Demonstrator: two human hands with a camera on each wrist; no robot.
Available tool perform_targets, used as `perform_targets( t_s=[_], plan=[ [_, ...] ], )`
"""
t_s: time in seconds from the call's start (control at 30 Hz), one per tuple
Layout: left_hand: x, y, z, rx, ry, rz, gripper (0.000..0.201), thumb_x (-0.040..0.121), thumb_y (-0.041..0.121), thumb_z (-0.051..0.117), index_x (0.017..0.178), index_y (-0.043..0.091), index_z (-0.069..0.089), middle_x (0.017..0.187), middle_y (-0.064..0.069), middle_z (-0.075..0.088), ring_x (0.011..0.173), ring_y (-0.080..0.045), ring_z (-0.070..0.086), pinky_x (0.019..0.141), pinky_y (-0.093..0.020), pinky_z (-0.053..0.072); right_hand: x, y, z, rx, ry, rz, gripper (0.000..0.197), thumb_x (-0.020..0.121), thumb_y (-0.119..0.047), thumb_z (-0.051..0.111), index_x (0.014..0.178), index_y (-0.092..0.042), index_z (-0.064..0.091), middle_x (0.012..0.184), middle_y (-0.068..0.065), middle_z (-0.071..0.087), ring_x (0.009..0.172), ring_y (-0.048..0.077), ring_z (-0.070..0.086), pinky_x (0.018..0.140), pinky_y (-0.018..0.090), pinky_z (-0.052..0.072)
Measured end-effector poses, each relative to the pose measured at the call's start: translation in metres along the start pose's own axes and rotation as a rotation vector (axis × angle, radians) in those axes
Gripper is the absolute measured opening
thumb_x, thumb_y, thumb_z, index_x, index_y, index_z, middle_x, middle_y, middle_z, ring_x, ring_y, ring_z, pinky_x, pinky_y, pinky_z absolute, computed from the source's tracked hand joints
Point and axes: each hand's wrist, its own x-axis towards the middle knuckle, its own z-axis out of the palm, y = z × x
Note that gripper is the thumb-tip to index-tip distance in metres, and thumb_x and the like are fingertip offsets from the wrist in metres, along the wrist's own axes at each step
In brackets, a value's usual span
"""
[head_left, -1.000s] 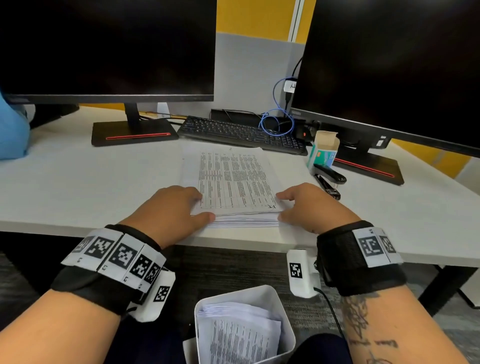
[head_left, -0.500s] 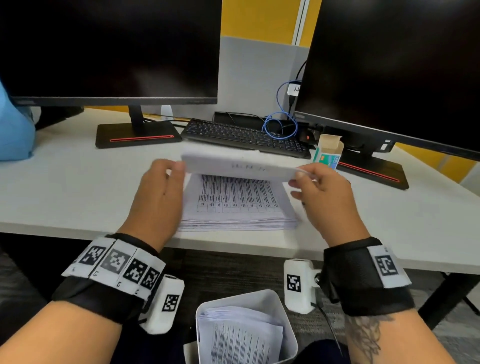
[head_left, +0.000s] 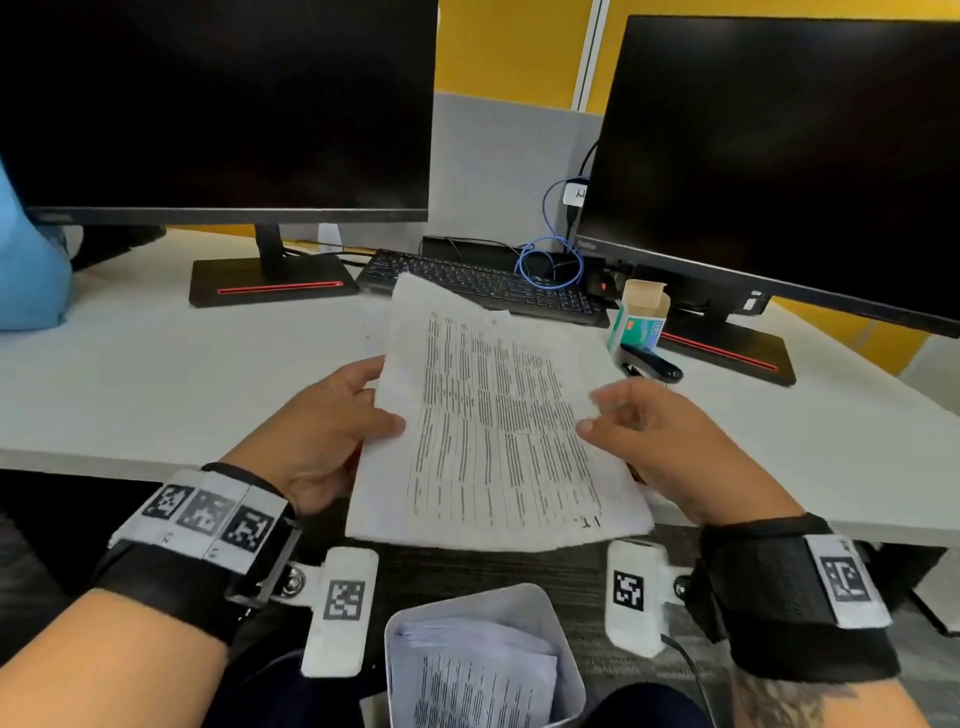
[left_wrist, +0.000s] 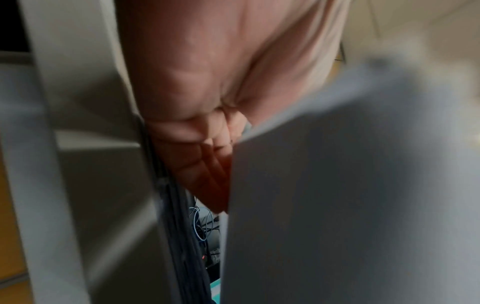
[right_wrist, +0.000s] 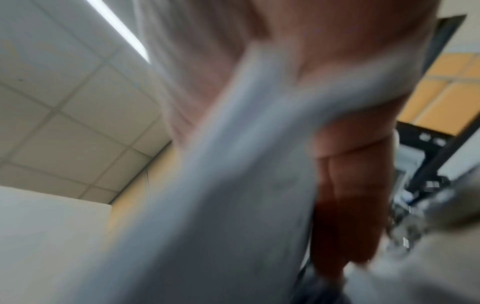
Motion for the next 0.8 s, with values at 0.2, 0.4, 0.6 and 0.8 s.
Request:
perform_targets(
  t_s=[0.2,0.4,0.6,0.8],
  plan=[
    [-0.014,-0.010,-0.001,0.072,-0.116,0.033,0.057,0.085,-0.024,0.043,0.128,0.011,0.055,0.118,-0.017,0.069,0.108,-0.034,0.067,0.087,-0.049,0.057,0.004,0.007,0.011,0.254,0.095,0.031,0.065,0.083,-0.007,0.073,0.140,-0.023,0.047,0.119,0.002,0.069,0.104,0.018,0.067,0.097,0.042,0.050],
    [-0.017,0.002,0.004,0.028,0.096,0.152,0.024,0.097,0.013,0.052,0.118,0.018,0.062,0.111,-0.009,0.073,0.097,-0.028,0.071,0.066,-0.041,0.060,0.000,0.016,0.013,0.381,0.009,0.017,0.030,0.086,0.005,0.066,0.108,-0.014,0.064,0.104,0.005,0.074,0.097,0.025,0.071,0.091,0.052,0.054],
    [-0.030,0.025,0.008,0.141,0.365,0.427,0.015,0.097,0.020,0.056,0.107,0.022,0.067,0.097,0.005,0.076,0.086,-0.010,0.073,0.064,-0.026,0.057,-0.003,0.014,0.015,-0.029,0.142,-0.040,0.014,0.089,-0.030,0.068,0.102,-0.026,0.067,0.097,-0.002,0.071,0.087,0.014,0.067,0.084,0.036,0.054],
    [-0.043,0.043,0.003,0.310,0.457,0.538,0.009,0.093,0.024,0.062,0.101,0.025,0.065,0.086,0.008,0.073,0.071,-0.002,0.071,0.051,-0.019,0.054,-0.007,0.002,-0.015,-0.325,0.416,0.077,0.037,0.094,-0.040,0.058,0.125,-0.021,0.063,0.116,0.004,0.066,0.097,0.018,0.057,0.083,0.031,0.046]
  ],
)
